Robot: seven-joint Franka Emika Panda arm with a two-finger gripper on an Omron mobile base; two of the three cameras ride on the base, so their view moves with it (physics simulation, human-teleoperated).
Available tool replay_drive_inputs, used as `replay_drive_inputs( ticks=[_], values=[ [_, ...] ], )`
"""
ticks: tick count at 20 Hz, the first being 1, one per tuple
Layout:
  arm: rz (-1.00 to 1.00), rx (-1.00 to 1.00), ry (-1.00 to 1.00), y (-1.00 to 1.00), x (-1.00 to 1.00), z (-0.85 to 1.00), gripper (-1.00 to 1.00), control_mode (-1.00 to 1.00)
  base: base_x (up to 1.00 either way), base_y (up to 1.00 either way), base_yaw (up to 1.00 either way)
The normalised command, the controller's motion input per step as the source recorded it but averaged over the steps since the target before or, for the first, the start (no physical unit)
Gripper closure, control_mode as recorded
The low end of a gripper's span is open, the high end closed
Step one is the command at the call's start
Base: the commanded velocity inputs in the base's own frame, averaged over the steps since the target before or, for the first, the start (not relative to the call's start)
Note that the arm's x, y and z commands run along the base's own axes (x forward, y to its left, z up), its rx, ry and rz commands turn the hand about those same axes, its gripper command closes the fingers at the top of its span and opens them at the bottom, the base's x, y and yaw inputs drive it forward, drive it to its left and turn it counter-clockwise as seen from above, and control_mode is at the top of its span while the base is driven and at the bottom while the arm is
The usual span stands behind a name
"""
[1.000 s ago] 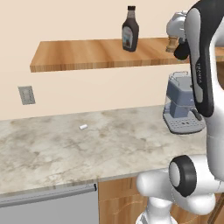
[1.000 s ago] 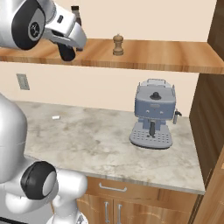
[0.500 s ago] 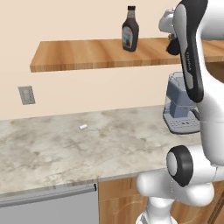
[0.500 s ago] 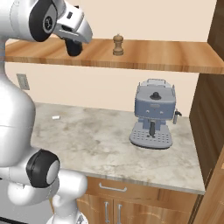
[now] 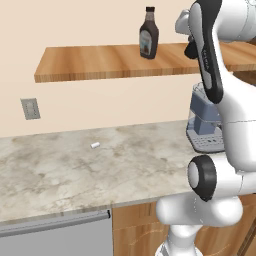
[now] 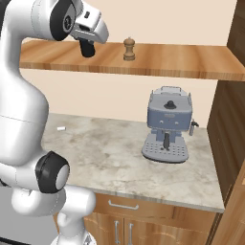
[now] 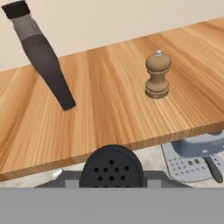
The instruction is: There are various items on the counter. Only move the condiments/shakers into the cabinet.
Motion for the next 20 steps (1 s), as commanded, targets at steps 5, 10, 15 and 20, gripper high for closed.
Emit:
replay_drive_inputs(
  ticks=[5, 10, 15, 20],
  values=[
    [0.17, -0.06, 0.04, -0.07, 0.27, -0.12, 1.00, -1.00, 0.00, 0.00, 0.00],
    [0.04, -0.06, 0.03, 0.00, 0.19, -0.03, 1.00, -1.00, 0.00, 0.00, 0.00],
    [0.00, -0.01, 0.00, -0.02, 0.42, -0.05, 1.00, -1.00, 0.00, 0.00, 0.00],
    [0.00, 0.00, 0.00, -0.01, 0.30, -0.03, 1.00, -1.00, 0.00, 0.00, 0.00]
  ],
)
